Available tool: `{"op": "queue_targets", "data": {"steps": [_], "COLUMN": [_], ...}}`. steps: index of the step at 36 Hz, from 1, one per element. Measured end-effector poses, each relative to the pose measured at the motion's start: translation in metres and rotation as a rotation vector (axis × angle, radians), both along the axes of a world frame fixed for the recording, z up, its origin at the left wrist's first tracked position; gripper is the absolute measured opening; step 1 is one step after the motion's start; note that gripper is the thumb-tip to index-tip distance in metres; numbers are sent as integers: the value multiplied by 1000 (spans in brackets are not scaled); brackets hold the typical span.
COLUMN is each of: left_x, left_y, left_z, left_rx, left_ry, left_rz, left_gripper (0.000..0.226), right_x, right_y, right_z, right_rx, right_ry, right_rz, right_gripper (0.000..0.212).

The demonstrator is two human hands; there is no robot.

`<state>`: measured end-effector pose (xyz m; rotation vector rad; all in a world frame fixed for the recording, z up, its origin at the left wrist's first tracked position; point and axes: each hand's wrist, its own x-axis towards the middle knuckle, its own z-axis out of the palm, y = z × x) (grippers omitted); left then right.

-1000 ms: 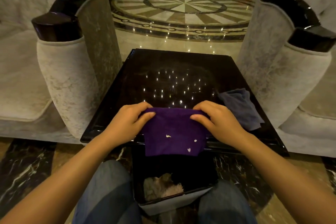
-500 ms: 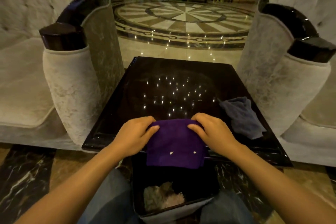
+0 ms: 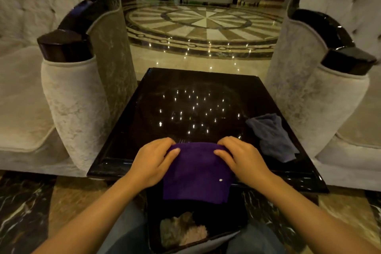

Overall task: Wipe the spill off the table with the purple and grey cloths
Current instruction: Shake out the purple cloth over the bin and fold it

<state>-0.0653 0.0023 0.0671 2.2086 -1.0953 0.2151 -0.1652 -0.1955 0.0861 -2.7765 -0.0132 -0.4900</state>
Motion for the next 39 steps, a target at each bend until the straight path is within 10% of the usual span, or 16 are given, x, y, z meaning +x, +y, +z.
{"op": "queue_targets", "data": {"steps": [39], "left_x": [40], "left_y": [-18], "left_z": [42], "left_rx": [-109], "left_ry": [-164], "left_rz": [-61], "left_gripper": [20], "right_x": [28], "right_y": [-29], "right_z": [41], "right_rx": [58], "right_ry": [-96], "right_rz": [12], "right_gripper": [20]}}
